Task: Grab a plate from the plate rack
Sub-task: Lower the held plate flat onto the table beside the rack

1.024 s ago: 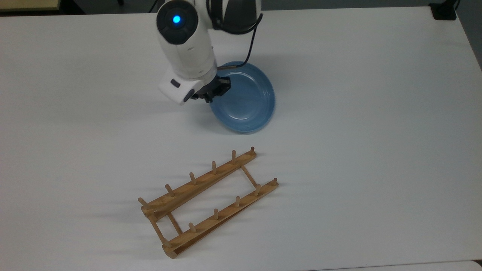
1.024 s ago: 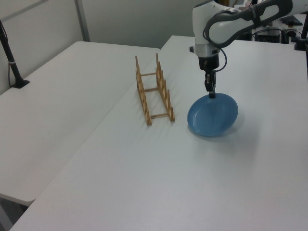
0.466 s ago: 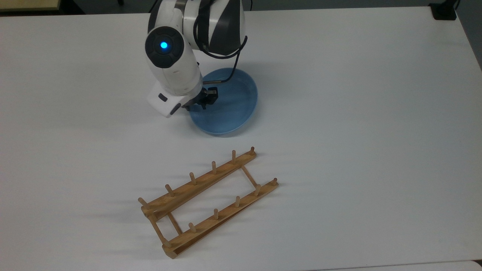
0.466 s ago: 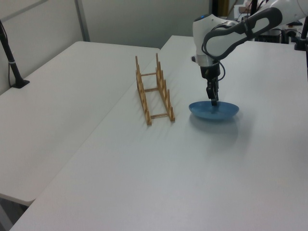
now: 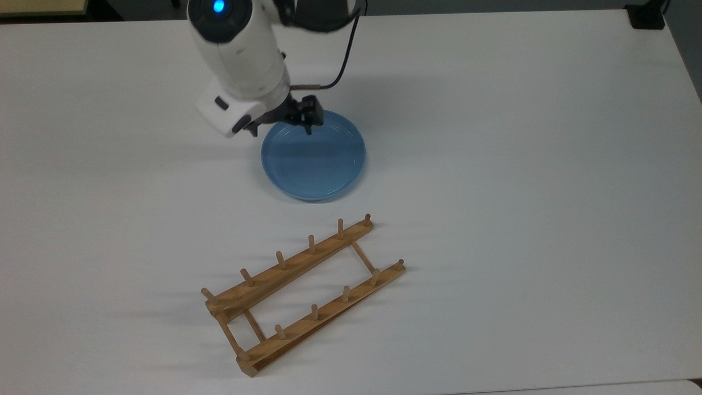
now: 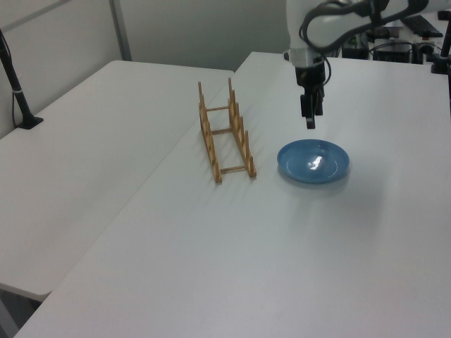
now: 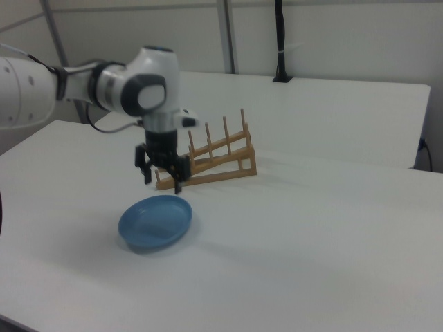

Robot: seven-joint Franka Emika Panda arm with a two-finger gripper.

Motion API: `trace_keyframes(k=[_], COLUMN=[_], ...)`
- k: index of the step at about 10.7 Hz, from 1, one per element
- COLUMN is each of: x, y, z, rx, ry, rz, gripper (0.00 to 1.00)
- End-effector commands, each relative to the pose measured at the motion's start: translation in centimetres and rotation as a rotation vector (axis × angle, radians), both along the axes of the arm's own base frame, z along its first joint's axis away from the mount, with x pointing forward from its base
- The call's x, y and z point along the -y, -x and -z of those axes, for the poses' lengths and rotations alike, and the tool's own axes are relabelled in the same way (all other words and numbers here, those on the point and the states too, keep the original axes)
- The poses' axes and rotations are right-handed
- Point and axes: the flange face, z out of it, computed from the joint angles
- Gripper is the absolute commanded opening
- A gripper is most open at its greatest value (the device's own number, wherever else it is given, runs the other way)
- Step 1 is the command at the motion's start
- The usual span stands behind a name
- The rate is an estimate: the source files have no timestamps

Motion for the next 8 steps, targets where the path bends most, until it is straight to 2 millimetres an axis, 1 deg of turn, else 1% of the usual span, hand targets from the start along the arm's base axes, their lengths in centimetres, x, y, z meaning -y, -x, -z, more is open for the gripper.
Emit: trace_keyframes(k=[1,2,3,4,5,6,7,8], x=[-6.2,-7.8,-8.4,-7.9,-6.5,-4.8,-4.1,-3.5], y=[0.9,2.1,3.3,3.9,3.9,3.6,4.1,4.4], z=[-6.0,-8.2,-9.5,-10.5,-10.8,-11.7,-12.8,-13.0], rx=[0.032,0.051,0.030,0.030,0.046,0.075,0.095,0.096], ry=[0.052,0.072,0.115,0.157,0.170,0.163,0.158,0.156], rz=[0.035,-0.005,-0.014,0.015,0.069,0.098,0.108,0.117], gripper=[1.00,1.00,1.00,1.00,1.00,1.00,1.00,1.00])
